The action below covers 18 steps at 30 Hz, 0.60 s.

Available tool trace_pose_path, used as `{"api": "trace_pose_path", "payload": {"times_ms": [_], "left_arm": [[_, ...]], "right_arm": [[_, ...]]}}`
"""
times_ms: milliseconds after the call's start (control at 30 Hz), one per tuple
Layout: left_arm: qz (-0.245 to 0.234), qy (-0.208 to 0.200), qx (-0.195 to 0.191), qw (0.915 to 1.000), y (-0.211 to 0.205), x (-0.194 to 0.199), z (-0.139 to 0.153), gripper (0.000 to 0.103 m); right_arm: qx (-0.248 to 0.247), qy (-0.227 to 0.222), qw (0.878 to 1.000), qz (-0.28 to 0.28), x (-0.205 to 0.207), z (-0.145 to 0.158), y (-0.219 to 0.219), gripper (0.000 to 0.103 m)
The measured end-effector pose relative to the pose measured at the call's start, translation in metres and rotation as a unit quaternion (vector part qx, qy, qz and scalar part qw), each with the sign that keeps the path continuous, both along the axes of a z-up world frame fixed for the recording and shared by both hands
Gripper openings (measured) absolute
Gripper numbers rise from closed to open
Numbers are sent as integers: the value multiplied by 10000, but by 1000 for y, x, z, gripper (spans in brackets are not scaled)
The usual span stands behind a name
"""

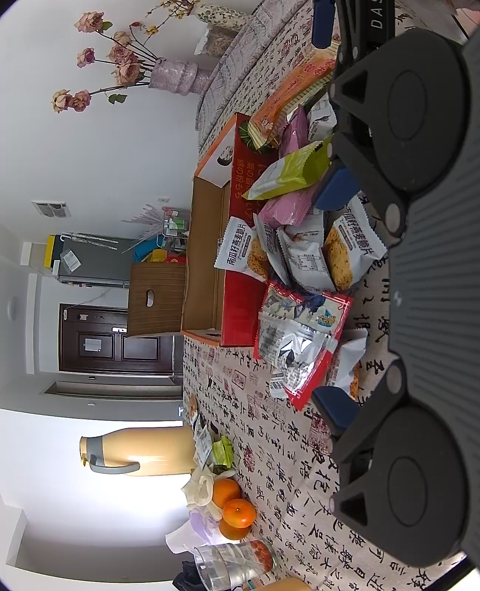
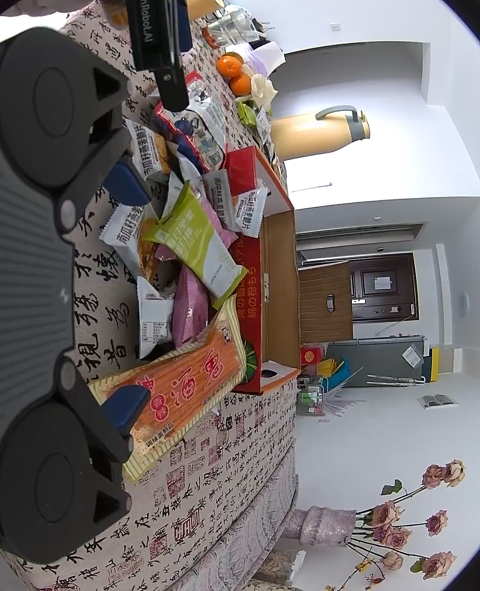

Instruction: Organize snacks

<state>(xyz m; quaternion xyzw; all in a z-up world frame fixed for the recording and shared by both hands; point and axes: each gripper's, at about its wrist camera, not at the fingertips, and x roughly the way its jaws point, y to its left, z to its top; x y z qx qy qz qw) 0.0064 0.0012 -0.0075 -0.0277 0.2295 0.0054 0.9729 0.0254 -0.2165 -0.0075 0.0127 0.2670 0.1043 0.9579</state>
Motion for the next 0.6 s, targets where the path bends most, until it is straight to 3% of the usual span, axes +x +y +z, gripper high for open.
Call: {"api": "trace_pose_path", "payload": {"times_ms": [600], "left_arm": [[-34,-5,-20,10000,0,-3,0,103]], "right_arm": [[-3,11,10000,-3,0,1,0,103]]}}
